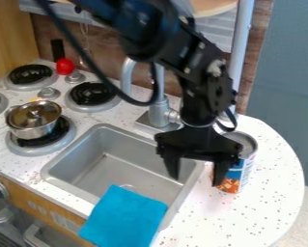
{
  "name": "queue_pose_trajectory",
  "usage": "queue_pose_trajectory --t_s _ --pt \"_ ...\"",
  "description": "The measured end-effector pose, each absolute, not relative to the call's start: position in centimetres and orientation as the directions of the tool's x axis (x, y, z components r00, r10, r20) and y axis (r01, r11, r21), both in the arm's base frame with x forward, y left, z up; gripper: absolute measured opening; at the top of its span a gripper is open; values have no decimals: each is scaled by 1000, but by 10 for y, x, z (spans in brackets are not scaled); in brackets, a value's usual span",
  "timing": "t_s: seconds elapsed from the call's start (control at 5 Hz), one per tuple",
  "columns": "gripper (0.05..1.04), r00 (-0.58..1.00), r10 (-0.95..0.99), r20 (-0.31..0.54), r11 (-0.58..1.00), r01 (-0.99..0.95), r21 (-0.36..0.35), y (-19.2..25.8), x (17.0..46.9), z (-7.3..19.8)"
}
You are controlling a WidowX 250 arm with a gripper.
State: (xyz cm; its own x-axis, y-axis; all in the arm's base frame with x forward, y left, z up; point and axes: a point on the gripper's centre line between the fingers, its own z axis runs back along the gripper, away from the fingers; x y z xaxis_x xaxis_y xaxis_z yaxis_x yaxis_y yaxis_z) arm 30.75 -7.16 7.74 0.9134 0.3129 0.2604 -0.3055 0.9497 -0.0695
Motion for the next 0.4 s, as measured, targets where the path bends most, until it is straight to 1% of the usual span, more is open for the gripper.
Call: queue_pose_trajectory --t_s 0.2,0.4 --pt "1001 933 257 253 966 -247 -73 -75 263 87" --pt "1001 955 177 238 984 -171 -44 -75 216 88"
